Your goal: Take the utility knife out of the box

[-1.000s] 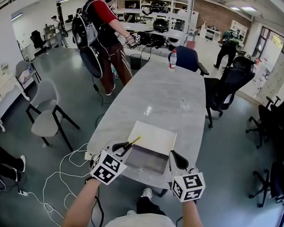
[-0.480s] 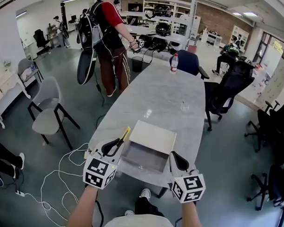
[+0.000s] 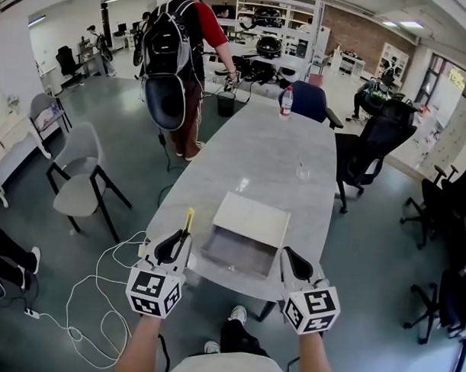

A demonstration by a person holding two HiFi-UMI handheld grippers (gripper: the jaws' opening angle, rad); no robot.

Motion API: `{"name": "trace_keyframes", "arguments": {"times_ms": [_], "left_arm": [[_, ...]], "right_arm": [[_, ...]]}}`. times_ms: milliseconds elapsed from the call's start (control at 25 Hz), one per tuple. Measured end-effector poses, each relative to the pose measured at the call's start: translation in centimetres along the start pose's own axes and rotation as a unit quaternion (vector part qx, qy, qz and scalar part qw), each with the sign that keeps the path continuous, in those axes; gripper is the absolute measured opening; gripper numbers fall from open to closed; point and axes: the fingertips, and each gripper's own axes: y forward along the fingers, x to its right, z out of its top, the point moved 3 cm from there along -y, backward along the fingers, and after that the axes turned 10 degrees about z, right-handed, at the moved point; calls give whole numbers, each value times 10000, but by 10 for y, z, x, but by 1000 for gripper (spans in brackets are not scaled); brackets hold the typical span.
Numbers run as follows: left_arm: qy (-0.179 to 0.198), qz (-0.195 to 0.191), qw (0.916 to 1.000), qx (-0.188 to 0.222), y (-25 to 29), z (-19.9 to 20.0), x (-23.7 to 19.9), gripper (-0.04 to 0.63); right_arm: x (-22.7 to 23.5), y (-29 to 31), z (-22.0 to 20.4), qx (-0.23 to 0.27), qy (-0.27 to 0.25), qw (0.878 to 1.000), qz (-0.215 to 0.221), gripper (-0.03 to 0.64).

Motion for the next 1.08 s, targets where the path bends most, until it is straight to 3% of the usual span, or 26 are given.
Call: {"name": "trace_keyframes", "arguments": {"times_ms": [400, 1080], "left_arm": [[-215, 221, 9995, 36, -16, -10, -9, 61], [-191, 72, 9998, -60, -16, -19, 4, 61]], "right_arm": [[-2, -11, -3, 40, -15, 9999, -124, 5], [-5, -12, -4, 26, -58, 9999, -123, 5]]}}
